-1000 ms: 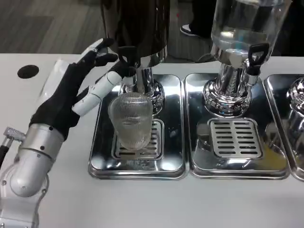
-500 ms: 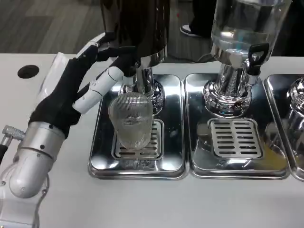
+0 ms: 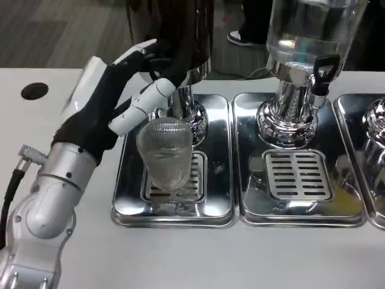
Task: Grasp the cup under the faucet to collect the drink, then remove the cup.
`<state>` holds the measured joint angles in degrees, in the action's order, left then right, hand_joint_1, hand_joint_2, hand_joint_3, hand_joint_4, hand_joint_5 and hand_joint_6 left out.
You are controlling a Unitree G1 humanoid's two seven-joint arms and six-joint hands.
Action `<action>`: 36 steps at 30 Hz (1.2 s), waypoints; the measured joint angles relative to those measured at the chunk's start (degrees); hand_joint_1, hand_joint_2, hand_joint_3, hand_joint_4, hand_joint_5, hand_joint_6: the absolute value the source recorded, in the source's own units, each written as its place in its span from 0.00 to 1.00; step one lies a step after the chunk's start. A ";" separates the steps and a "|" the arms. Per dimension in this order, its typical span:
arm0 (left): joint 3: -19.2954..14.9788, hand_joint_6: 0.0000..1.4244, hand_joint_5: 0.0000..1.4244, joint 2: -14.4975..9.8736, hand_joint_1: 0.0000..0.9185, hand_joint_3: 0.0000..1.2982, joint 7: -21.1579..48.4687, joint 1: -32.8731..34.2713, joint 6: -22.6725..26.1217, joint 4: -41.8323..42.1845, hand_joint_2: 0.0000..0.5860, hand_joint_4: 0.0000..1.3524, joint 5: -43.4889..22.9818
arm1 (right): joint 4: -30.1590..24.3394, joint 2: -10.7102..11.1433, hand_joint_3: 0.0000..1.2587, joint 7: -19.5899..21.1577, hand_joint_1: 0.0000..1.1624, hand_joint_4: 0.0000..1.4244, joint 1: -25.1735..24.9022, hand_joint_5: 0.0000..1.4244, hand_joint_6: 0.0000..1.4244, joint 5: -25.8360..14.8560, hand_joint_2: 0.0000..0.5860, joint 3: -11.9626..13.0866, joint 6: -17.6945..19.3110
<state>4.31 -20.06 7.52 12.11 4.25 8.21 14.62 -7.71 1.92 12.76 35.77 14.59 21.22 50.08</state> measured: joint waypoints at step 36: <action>-2.50 0.00 0.12 0.95 0.00 0.34 -0.03 -7.98 0.34 9.12 0.12 0.17 -0.78 | 0.01 -0.11 0.35 -0.33 0.66 0.28 -0.35 0.23 0.13 -0.37 0.98 0.19 -0.04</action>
<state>1.82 -19.11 7.49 4.13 4.59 17.33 13.84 -7.70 1.82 12.42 35.42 14.22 21.41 50.04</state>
